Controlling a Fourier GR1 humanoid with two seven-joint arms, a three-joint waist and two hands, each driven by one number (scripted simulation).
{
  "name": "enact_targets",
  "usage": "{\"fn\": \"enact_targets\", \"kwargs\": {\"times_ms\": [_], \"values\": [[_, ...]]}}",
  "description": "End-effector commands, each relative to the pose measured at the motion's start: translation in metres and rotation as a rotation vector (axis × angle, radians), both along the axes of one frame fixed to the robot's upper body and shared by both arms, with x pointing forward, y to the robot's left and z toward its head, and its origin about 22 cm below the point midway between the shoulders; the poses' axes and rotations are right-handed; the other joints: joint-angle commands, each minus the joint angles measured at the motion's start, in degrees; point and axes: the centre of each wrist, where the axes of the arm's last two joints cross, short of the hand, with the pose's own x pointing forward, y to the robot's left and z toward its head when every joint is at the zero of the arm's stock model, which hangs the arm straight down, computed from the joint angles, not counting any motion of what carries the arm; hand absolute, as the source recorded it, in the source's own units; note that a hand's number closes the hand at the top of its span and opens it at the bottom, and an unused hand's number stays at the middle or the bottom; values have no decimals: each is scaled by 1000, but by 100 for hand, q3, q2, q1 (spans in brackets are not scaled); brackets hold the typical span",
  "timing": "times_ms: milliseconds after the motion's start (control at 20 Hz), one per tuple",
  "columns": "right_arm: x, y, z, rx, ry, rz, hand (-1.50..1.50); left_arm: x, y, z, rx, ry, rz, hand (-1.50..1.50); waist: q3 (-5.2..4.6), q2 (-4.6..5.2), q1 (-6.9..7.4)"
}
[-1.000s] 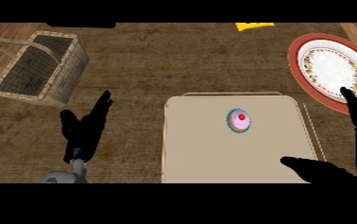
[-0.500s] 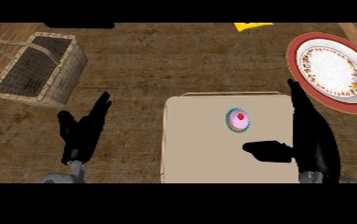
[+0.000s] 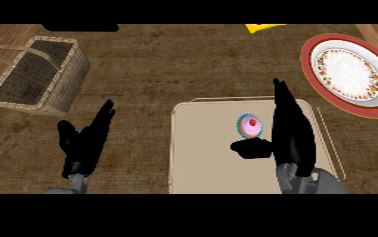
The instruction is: Pick the cupcake from the tray and place it in the plate
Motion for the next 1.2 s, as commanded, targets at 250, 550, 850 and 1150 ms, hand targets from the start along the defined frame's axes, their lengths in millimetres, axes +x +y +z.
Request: {"fn": "enact_targets", "kwargs": {"times_ms": [250, 550, 850, 1150], "values": [[19, 10, -17, -92, 190, -169, -150, -9, -13, -8, -19, 60, -14, 0, -25, 17, -26], [28, 9, -33, -71, 230, -157, -150, -10, -1, -9, -15, 56, -6, 0, -22, 27, -24], [35, 2, -43, -41, 254, -129, -150, -10, 2, -24, -13, 37, -4, 0, -22, 28, -41], [41, 11, -59, -170, 276, -39, 150, 8, 2, -7, -17, 62, 5, 0, -22, 30, -46]]}}
